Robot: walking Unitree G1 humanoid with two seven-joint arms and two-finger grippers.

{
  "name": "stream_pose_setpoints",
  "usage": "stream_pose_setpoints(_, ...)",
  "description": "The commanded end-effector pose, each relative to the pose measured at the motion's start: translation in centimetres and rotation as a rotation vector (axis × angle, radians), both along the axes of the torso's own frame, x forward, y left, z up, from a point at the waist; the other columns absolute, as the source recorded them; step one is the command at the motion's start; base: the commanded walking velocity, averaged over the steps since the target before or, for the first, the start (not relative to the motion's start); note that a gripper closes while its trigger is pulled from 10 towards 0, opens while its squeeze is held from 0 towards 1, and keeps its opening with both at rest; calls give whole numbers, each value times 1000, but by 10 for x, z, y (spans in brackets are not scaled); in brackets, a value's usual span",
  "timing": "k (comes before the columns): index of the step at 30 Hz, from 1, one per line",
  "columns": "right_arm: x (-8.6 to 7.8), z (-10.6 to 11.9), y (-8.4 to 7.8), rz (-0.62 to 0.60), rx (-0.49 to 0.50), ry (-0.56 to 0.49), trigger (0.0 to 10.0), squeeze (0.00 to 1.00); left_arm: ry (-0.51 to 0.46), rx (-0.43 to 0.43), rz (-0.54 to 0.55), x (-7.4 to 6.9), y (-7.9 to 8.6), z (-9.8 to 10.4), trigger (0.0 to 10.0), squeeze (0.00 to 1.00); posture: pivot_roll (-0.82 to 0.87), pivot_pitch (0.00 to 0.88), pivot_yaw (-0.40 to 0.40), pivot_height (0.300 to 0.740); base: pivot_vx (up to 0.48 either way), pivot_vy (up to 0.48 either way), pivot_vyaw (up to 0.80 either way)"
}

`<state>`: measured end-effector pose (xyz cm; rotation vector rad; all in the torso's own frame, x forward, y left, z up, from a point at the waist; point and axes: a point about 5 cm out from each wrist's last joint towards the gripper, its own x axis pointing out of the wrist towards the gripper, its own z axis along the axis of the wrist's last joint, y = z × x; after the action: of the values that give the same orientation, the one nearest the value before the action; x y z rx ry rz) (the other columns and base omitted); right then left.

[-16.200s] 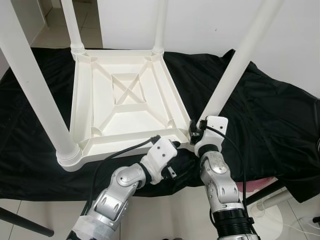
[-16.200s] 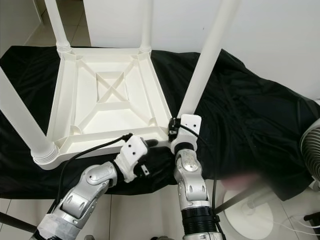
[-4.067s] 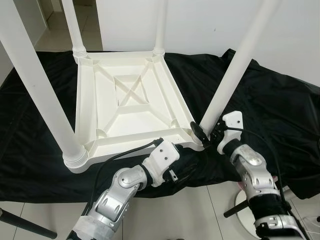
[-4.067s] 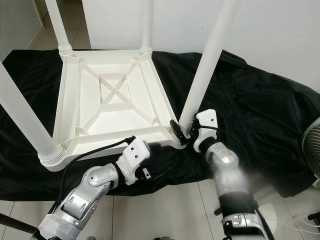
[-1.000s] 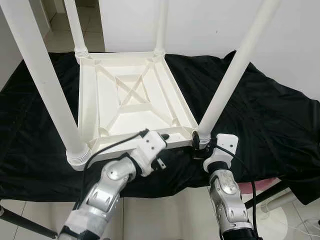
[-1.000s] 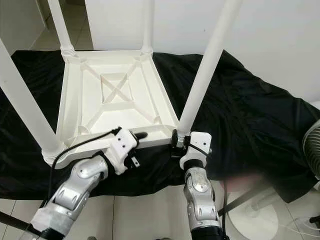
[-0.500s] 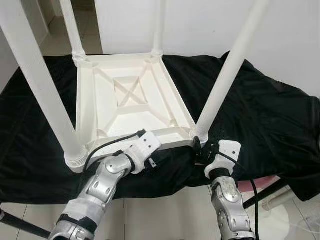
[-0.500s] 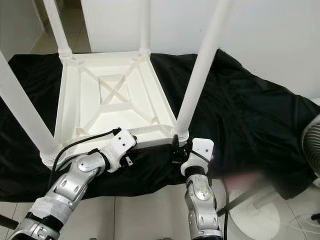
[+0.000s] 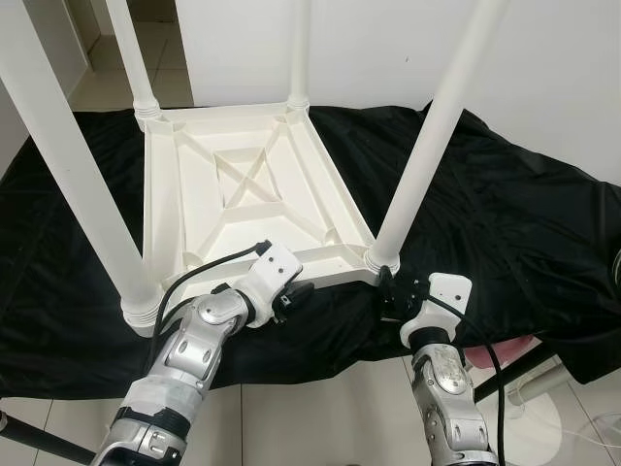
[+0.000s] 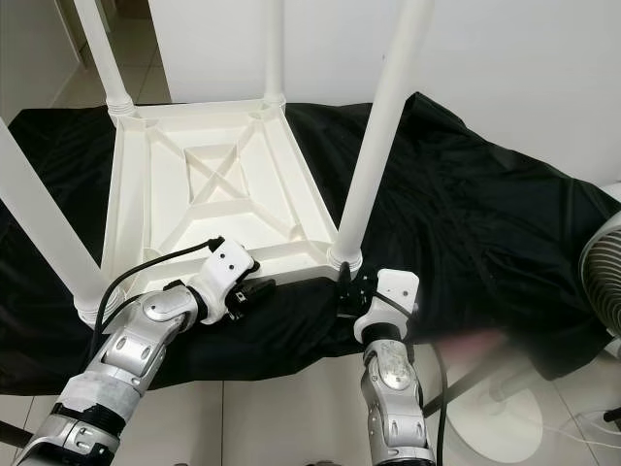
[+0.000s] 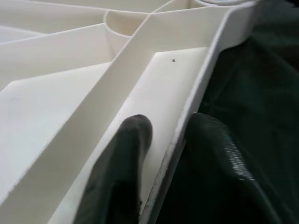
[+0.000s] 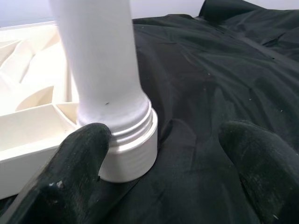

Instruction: Building children table

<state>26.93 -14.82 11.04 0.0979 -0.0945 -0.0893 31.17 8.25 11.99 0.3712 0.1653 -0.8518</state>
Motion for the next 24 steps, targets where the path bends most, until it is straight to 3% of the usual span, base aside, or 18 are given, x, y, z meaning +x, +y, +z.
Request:
stream_pose_setpoints(1, 1, 0, -3, -17, 9, 7, 10000, 0, 1, 38, 251, 4, 13, -17, 0, 0, -72, 85, -31, 740, 0, 0, 0)
stream_pose_setpoints(8, 3, 1, -3, -20, 8, 6, 10000, 0, 8, 48, 255, 3, 11, -19, 0, 0, -72, 82, -31, 740, 0, 0, 0)
stream_pose_setpoints(9, 4, 1, -3, -21, 9, 5, 10000, 0, 7, 51, 258, 3, 10, -19, 3137, 0, -72, 82, -31, 740, 0, 0, 0)
stream_pose_setpoints(10, 5, 2, -3, -22, 10, 3, 10000, 0, 11, 56, 252, 3, 9, -19, 10000, 0, -71, 81, -33, 740, 0, 0, 0)
stream_pose_setpoints(14, 7, 3, -3, -22, 11, -1, 10000, 0, -10, 2, 190, 0, -1, -14, 10000, 0, -67, 80, -35, 740, 0, 0, 0)
stream_pose_setpoints(15, 8, 4, -3, -22, 9, -3, 10000, 0, -3, -35, 148, -4, -6, -12, 10000, 114, -67, 80, -35, 740, 0, 0, 0)
stream_pose_setpoints(16, 9, 4, -4, -22, 8, -4, 10000, 0, 4, -59, 119, -7, -9, -11, 10000, 114, -67, 80, -35, 740, 0, 0, 0)
stream_pose_setpoints(17, 9, 4, -4, -23, 6, -6, 10000, 0, 26, -97, 94, -10, -12, -10, 10000, 1000, -65, 83, -36, 740, 0, 0, 0)
stream_pose_setpoints(21, 9, 5, -4, -23, 5, -6, 10000, 0, 40, -123, 82, -11, -13, -9, 10000, 1000, -65, 83, -36, 740, 0, 0, 0)
stream_pose_setpoints(24, 10, 5, -5, -23, 2, -8, 10000, 0, -9, -134, 25, -17, -18, -4, 10000, 1000, -60, 87, -39, 740, 0, 0, 0)
